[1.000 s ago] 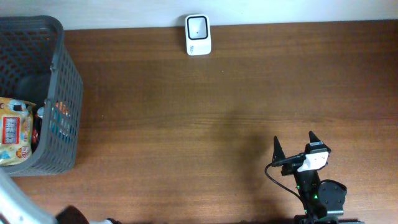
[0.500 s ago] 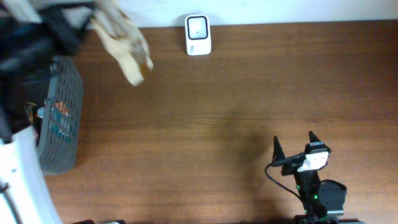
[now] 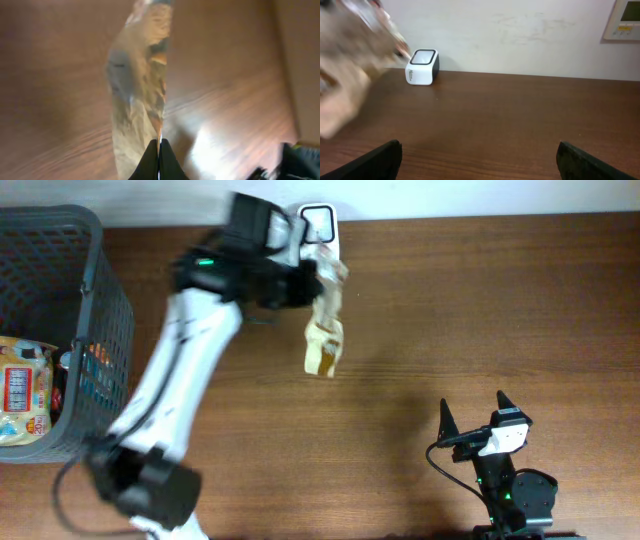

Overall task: Scan the item barcode
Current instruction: 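Lift the brown snack bag out and lay it on the table center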

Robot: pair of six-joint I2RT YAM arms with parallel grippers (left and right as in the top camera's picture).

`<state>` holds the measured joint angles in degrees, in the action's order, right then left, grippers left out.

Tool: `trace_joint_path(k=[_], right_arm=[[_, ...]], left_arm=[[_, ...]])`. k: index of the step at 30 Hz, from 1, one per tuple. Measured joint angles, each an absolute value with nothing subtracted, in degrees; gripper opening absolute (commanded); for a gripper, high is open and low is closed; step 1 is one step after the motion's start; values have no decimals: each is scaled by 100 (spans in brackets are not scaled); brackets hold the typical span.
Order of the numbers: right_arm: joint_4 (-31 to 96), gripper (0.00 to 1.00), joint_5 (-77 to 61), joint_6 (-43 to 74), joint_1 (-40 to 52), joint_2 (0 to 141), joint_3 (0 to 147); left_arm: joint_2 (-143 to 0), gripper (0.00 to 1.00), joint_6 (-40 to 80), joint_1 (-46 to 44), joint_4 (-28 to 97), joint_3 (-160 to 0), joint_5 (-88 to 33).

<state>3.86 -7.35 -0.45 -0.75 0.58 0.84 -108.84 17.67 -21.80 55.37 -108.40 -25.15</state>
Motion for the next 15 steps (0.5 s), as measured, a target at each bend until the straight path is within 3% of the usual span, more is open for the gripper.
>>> trace_joint_path(k=[7,15], right_arm=[[386,98,-735,-43,-75,58,84],[388,98,-735,-43,-75,58,84]], left_arm=[[-11944,0,1684,-2961,5308,-10807,-2368],[-12040,0,1669,-3284,5306,-10809,-2252]])
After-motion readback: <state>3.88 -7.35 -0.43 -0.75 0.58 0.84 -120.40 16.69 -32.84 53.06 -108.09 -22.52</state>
